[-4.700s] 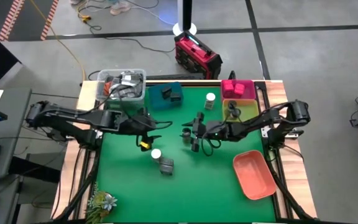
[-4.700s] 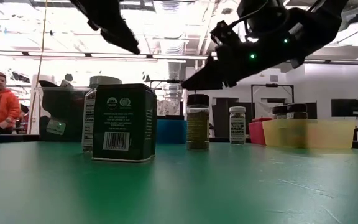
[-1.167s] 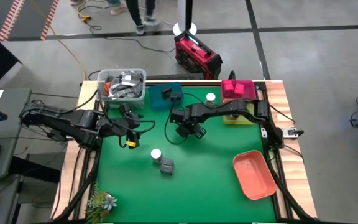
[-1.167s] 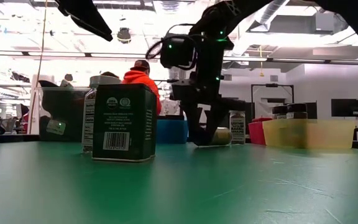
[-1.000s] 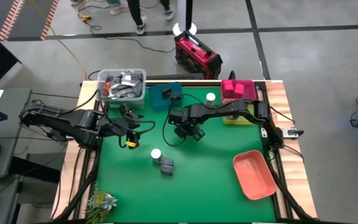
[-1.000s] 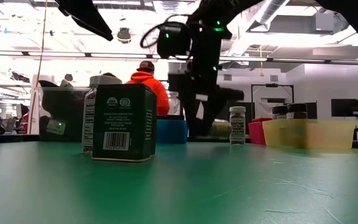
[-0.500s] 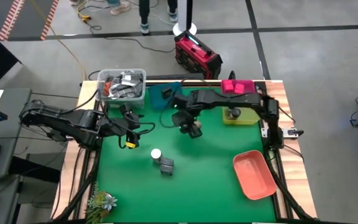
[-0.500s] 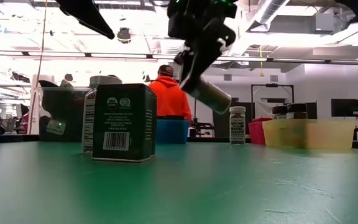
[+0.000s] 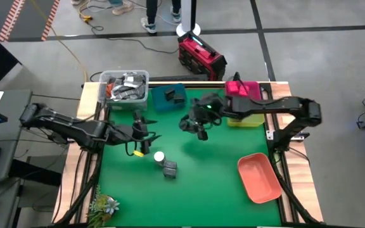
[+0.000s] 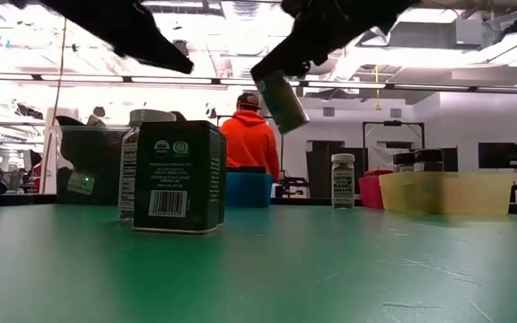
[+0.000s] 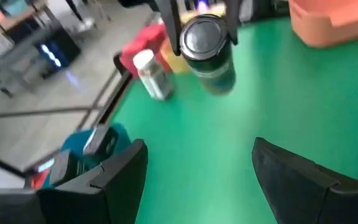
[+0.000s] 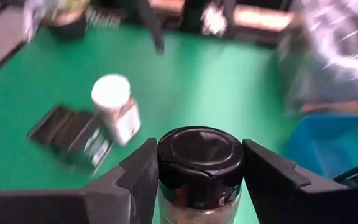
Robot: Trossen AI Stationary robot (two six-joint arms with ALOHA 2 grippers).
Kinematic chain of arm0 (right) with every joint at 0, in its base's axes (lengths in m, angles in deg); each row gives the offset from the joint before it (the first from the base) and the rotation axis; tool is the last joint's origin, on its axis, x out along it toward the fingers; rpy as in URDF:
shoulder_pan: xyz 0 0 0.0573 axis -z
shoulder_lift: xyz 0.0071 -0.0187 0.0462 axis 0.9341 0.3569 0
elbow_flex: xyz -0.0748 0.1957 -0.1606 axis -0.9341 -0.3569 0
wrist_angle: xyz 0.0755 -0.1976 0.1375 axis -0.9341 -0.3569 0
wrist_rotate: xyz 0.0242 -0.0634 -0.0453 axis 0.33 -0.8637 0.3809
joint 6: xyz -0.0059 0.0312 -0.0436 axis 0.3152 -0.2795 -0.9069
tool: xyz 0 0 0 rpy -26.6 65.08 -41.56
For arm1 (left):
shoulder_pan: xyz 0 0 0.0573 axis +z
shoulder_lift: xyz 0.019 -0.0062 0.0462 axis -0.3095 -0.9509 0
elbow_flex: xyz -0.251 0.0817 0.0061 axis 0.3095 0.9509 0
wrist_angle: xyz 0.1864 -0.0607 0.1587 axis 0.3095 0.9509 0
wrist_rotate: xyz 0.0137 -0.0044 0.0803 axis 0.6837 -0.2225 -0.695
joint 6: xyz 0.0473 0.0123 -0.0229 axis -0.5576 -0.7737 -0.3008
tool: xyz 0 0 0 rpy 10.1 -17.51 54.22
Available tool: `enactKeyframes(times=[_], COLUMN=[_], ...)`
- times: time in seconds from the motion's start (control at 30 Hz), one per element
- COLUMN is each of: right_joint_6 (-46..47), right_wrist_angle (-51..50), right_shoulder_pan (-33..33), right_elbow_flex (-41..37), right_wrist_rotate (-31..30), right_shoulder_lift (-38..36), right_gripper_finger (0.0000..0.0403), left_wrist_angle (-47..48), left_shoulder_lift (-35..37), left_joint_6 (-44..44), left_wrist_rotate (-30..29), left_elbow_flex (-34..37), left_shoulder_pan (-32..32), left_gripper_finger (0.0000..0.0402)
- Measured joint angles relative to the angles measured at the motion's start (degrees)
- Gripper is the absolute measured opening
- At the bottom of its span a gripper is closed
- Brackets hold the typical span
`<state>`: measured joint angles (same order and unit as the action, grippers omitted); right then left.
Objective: Sort spices by type
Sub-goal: Put the black seasoning from the middle into the yellow bin
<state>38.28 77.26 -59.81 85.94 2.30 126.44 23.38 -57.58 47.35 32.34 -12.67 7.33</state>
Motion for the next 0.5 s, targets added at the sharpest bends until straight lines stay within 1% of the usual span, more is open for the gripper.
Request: enactKeyframes(times=[0.07, 0.13, 0.23, 0.33, 0.43, 0.5], right_joint_6=[1.88, 2.82, 3.12, 2.83, 1.32, 1.29], right_wrist_angle=[8.48, 16.56, 29.29, 41.44, 47.62, 49.98], right_shoulder_pan=[-1.08, -2.36, -4.59, -6.99, -8.74, -9.3], right_elbow_flex=[-5.79, -10.73, -16.39, -20.14, -21.55, -22.0], right_wrist_rotate=[-3.68, -8.31, -14.29, -18.26, -21.94, -22.79], right_shoulder_lift=[-2.53, -4.2, -5.04, -4.21, -2.47, -1.26], right_gripper_finger=[0.0223, 0.0223, 0.0224, 0.0224, 0.0224, 0.0224], left_wrist_angle=[-7.11, -12.24, -17.26, -21.6, -24.55, -25.78], left_shoulder_lift=[-1.04, -2.6, -5.72, -9.44, -12.95, -15.43], left_joint_6=[-1.12, -0.53, 1.43, 2.93, 4.32, 4.58], left_wrist_rotate=[3.17, 7.79, 13.83, 18.08, 20.63, 20.71], left_elbow_flex=[2.67, 3.34, 3.49, 3.51, 2.82, 1.96], left_shoulder_pan=[1.78, 4.06, 7.59, 10.42, 12.49, 13.31], left_gripper_finger=[0.0276, 0.0276, 0.0276, 0.0276, 0.0276, 0.0276])
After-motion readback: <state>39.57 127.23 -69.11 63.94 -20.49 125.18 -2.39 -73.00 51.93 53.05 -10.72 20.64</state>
